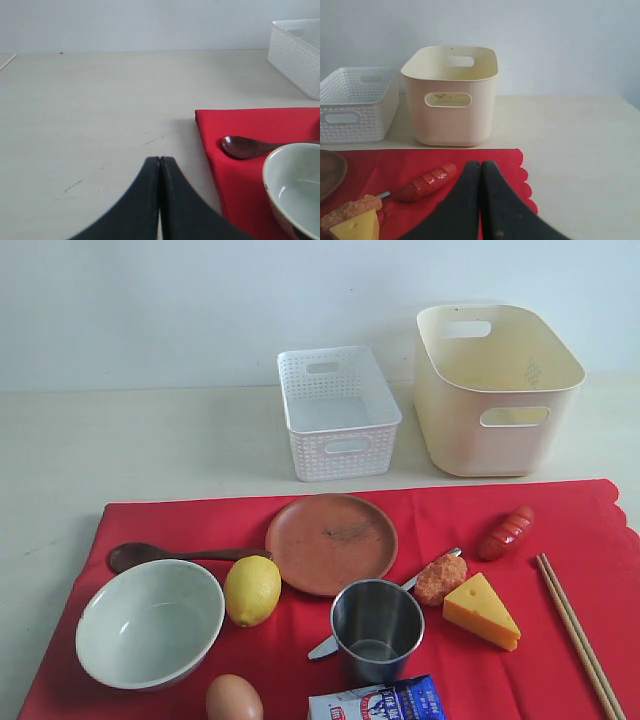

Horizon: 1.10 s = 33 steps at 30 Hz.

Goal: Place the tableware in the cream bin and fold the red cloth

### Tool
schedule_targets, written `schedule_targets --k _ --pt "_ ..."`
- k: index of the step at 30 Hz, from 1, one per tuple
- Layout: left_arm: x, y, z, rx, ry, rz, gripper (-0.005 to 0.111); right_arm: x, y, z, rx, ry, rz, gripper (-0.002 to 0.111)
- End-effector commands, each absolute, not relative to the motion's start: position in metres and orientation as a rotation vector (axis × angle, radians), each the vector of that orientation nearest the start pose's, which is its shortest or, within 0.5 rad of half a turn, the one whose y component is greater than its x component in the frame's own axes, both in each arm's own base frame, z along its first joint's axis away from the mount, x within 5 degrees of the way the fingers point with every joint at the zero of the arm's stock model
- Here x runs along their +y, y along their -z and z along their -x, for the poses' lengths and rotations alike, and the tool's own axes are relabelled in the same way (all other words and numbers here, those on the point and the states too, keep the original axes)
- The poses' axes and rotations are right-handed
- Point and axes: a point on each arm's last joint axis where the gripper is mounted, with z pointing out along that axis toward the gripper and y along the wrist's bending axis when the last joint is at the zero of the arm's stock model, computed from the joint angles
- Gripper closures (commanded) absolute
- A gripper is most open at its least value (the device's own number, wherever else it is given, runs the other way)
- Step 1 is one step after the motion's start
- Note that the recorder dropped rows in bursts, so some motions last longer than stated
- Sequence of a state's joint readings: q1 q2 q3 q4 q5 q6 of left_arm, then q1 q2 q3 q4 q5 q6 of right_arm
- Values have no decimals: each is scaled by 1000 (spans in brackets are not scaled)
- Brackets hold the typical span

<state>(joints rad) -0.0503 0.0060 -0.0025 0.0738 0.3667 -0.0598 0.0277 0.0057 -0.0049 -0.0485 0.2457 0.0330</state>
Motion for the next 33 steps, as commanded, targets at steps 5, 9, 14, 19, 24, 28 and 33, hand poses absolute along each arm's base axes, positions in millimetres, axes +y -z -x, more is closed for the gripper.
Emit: schedule_targets --k 5,9,14,19,24,28,33 --pt "0 -181 -53 1841 3 -35 107 0 -186 -61 1809 8 29 108" --pt "0 -181 -53 1841 3 -35 107 0 -183 -64 1862 8 30 108" --pt "0 -181 -53 1841 3 -35 107 0 -189 -70 1909 9 31 108" --pt "0 -181 -53 1841 3 -35 107 1 -215 -81 1908 9 31 108" --pt "0 -181 -53 1841 3 -35 107 1 -243 -94 1893 8 31 108" --pt "0 -181 -53 1841 3 -35 107 1 -263 -105 1881 8 31 108" --pt "0 -181 -53 1841 3 -35 107 2 -286 -118 1862 8 30 108"
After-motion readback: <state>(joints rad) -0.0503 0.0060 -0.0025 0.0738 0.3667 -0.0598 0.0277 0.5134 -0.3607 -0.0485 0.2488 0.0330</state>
